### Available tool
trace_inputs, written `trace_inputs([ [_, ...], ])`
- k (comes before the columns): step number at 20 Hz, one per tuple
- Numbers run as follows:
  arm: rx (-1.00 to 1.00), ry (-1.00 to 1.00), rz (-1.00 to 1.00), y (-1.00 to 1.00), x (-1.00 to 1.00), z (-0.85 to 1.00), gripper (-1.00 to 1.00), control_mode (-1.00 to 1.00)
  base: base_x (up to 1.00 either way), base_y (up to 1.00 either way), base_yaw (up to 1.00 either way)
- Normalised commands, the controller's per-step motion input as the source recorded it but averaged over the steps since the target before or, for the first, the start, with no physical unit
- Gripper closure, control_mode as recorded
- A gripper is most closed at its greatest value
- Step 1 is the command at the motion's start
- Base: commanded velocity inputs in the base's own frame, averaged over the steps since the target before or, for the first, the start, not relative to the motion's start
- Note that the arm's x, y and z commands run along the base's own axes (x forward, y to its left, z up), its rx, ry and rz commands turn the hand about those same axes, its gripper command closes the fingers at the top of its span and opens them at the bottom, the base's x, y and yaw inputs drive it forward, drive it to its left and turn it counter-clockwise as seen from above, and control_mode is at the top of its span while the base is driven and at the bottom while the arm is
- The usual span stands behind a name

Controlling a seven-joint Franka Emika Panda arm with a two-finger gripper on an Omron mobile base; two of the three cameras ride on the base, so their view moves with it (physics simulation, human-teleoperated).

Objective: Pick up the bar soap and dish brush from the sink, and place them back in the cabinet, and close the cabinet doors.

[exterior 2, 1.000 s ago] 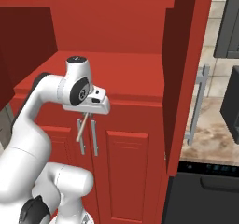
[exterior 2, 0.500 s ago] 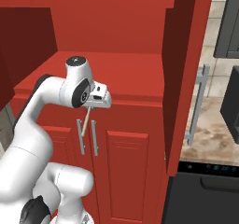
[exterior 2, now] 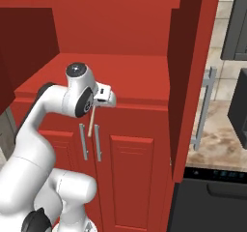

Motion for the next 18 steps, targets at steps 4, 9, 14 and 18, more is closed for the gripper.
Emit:
trace_inputs([
  [4, 0.0, -0.1, 0.0, 0.0, 0.34, 0.21, 1.0, -1.0, 0.0, 0.0, 0.0],
  [9, 0.0, -0.04, 0.0, 0.0, 0.32, 0.24, 1.0, -1.0, 0.0, 0.0, 0.0],
  [14, 0.0, 0.0, 0.0, 0.0, 0.34, 0.25, 1.0, -1.0, 0.0, 0.0, 0.0],
  [18, 0.0, -0.01, 0.0, 0.0, 0.37, 0.2, 1.0, -1.0, 0.0, 0.0, 0.0],
])
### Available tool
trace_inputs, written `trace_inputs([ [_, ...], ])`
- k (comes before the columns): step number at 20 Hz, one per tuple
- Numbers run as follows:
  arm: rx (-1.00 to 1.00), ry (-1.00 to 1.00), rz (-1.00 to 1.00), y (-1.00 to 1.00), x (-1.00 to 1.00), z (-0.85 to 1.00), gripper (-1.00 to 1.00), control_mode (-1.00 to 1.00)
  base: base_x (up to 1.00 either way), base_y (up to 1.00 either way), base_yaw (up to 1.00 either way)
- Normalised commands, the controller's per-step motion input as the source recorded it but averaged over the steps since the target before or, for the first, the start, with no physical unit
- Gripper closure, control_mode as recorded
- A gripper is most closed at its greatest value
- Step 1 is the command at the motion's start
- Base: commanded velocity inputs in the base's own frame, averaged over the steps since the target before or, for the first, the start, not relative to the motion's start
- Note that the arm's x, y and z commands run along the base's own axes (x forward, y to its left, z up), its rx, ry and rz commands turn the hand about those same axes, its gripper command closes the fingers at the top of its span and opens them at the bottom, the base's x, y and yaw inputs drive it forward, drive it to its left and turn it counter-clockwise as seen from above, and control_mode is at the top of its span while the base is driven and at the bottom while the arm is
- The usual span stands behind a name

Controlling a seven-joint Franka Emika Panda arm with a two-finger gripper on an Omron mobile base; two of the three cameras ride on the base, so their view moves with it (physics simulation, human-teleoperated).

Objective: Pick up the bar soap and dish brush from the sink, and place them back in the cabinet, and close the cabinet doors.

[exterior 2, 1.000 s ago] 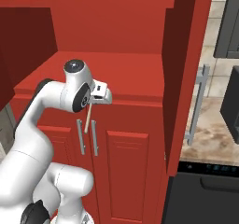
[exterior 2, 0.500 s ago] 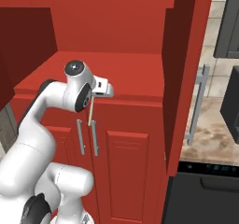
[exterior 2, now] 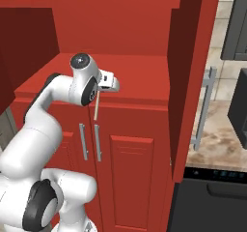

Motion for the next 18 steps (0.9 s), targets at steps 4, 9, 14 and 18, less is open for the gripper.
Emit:
trace_inputs([
  [4, 0.0, -0.01, 0.0, 0.0, 0.42, 0.17, 1.0, -1.0, 0.0, 0.0, 0.0],
  [9, 0.0, -0.02, 0.0, 0.0, 0.5, 0.02, 1.0, -1.0, 0.0, 0.0, 0.0],
  [14, 0.0, -0.02, 0.0, 0.0, 0.57, 0.0, 1.0, -1.0, 0.0, 0.0, 0.0],
  [18, 0.0, -0.03, 0.0, 0.0, 0.55, 0.0, 1.0, -1.0, 0.0, 0.0, 0.0],
])
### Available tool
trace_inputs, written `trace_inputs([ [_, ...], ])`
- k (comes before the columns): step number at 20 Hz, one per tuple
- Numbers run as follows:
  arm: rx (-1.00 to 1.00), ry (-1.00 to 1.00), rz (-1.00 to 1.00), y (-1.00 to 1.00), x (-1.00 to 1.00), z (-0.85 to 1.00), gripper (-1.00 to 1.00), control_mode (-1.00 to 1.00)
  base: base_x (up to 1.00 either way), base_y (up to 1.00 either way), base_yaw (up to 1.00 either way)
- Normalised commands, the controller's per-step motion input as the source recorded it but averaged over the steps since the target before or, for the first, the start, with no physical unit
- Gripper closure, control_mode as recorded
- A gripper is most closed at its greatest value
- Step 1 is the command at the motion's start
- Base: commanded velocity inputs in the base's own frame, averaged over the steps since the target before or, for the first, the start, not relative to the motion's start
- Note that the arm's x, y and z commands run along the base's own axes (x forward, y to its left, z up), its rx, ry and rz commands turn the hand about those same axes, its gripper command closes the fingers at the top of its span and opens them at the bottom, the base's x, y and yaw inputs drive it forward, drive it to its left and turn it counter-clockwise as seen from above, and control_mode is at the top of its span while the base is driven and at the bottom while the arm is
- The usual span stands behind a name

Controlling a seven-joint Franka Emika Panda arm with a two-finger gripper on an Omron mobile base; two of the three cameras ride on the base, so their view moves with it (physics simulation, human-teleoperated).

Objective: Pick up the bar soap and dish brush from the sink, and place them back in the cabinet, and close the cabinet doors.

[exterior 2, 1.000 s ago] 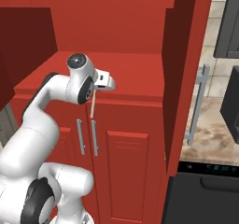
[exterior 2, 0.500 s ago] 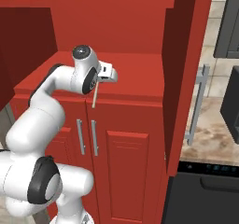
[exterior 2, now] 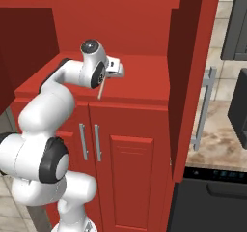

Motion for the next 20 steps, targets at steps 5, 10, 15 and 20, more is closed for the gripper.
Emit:
trace_inputs([
  [5, 0.0, -0.05, 0.0, 0.0, 0.5, 0.0, 1.0, -1.0, 0.0, 0.0, 0.0],
  [10, 0.0, -0.01, 0.0, 0.0, 0.51, 0.0, 1.0, -1.0, 0.0, 0.0, 0.0],
  [15, 0.0, 0.0, 0.0, 0.0, 0.33, 0.0, 1.0, -1.0, 0.0, 0.0, 0.0],
  [20, 0.0, 0.0, 0.0, 0.0, 0.26, 0.0, 1.0, -1.0, 0.0, 0.0, 0.0],
])
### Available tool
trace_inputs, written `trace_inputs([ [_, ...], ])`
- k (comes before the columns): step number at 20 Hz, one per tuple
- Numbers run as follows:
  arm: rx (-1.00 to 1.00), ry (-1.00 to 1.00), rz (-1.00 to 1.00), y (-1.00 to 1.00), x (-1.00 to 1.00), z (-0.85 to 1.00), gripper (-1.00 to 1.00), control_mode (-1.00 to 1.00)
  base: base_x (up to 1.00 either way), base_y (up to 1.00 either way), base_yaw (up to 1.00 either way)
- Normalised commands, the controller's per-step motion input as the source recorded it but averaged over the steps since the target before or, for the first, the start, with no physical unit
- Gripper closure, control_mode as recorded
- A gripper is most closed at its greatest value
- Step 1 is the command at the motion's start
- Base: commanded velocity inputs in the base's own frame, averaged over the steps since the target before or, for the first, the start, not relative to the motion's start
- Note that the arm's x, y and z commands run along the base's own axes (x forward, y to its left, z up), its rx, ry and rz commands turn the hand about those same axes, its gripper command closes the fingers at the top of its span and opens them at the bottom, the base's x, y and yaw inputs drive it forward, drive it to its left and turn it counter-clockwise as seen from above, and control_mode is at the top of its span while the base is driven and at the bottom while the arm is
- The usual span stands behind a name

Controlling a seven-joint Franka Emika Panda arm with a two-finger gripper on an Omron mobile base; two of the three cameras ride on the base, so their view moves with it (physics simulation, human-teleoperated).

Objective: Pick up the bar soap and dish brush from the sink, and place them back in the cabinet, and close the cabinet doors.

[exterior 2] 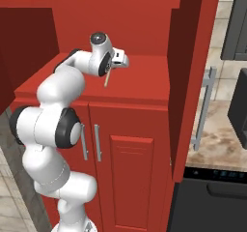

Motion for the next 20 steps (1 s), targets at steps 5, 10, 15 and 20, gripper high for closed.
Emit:
trace_inputs([
  [5, 0.0, 0.0, 0.0, 0.0, 0.31, -0.1, 1.0, -1.0, 0.0, 0.0, 0.0],
  [10, 0.0, 0.0, 0.0, 0.01, 0.35, -0.21, 1.0, -1.0, 0.0, 0.0, 0.0],
  [15, 0.0, 0.0, 0.0, 0.0, 0.33, -0.23, 1.0, -1.0, 0.0, 0.0, 0.0],
  [20, 0.0, 0.0, 0.0, 0.0, 0.28, -0.18, 1.0, -1.0, 0.0, 0.0, 0.0],
])
